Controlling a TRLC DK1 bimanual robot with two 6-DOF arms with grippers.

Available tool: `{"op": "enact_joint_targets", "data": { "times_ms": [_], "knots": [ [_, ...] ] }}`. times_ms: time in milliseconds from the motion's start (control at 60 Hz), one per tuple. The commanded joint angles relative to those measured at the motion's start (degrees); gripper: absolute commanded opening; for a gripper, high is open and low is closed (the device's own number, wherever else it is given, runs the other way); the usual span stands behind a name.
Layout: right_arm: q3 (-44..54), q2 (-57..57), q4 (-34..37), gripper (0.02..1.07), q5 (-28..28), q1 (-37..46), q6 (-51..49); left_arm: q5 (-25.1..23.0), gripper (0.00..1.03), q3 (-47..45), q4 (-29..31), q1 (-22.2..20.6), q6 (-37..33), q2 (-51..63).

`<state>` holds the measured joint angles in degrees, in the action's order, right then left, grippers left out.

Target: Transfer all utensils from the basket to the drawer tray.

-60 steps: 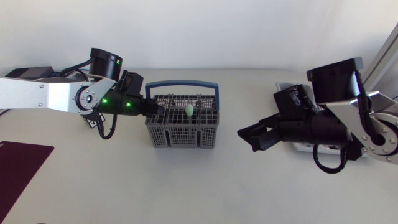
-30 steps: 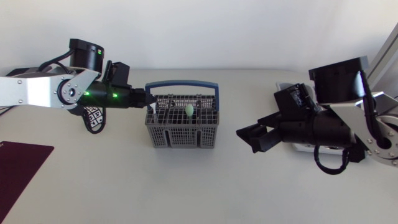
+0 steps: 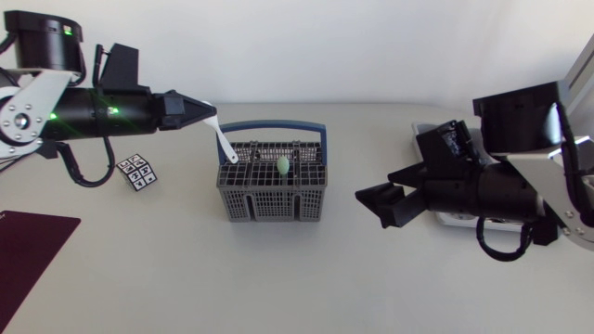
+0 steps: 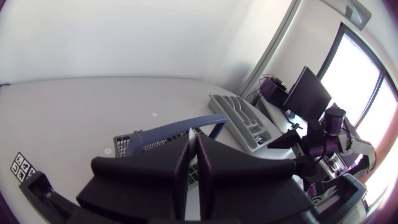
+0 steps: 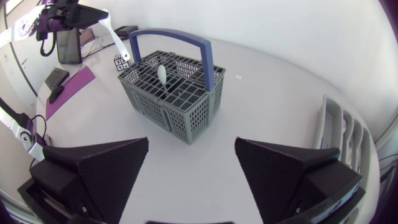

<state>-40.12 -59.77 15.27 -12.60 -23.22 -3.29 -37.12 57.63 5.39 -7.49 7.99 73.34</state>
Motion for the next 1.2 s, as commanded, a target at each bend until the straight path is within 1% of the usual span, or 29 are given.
{"op": "enact_joint_targets", "data": {
  "times_ms": [0, 67, 133, 183, 250, 317, 383, 433, 500, 583, 617, 767, 817, 950, 1183],
  "knots": [
    [1.36, 1.32, 0.99, 1.02, 0.3, -0.42, -1.63, -0.84, 0.04, -1.9, 0.24, 0.81, 1.86, -4.52],
    [1.01, 2.02, 1.34, 1.02, 0.3, -0.42, -2.34, -1.9, 0.04, -2.08, 0.76, 0.89, 2.21, -6.63],
    [0.74, 2.9, 1.87, 1.02, 0.3, -0.6, -4.01, -4.45, 0.04, -2.08, 2.43, 0.54, 2.21, -8.48],
    [0.13, 3.17, 2.66, 1.02, 0.3, -0.95, -5.59, -5.77, 0.04, -2.17, 3.75, -0.6, 2.21, -9.62],
    [-0.66, 3.52, 4.42, 1.02, -0.5, -1.03, -6.47, -7.35, 0.04, -2.69, 4.81, -3.68, 1.94, -10.67],
    [-1.81, 3.87, 7.67, 1.02, -3.13, -1.21, -8.31, -7.44, 0.04, -3.31, 5.25, -7.19, 1.42, -11.38],
    [-2.95, 4.22, 10.48, 1.02, -5.86, -1.65, -9.81, -7.52, 0.04, -3.4, 6.13, -9.74, 0.62, -11.38],
    [-3.48, 4.92, 11.54, 1.02, -9.11, -1.91, -10.25, -8.23, 0.04, -3.4, 7.18, -12.2, -0.25, -10.67],
    [-3.91, 5.72, 12.33, 1.02, -11.39, -1.91, -10.25, -8.67, 0.04, -3.57, 8.24, -14.75, -1.48, -9.97],
    [-4.79, 5.98, 14.0, 1.02, -15.61, -1.91, -10.95, -9.11, 0.04, -3.66, 10.34, -18.09, -3.59, -9.27],
    [-4.97, 6.07, 14.7, 1.02, -17.72, -1.91, -11.04, -10.6, 0.04, -3.57, 11.22, -18.88, -4.12, -9.01],
    [-5.67, 6.15, 15.06, 1.01, -22.64, -3.67, -11.04, -15.35, 0.04, -3.05, 12.89, -20.11, -4.21, -7.77],
    [-6.02, 6.07, 15.32, 0.98, -24.49, -4.73, -11.04, -16.05, 0.04, -3.13, 12.98, -20.99, -4.3, -7.34],
    [-6.55, 5.98, 15.32, 0.97, -25.28, -9.21, -11.04, -17.63, 0.04, -3.05, 13.25, -22.92, -4.3, -6.37],
    [-6.9, 4.66, 14.18, 0.92, -27.13, -10.61, -11.48, -18.42, 0.04, -2.43, 13.86, -26.18, -4.56, -4.52]
  ]
}}
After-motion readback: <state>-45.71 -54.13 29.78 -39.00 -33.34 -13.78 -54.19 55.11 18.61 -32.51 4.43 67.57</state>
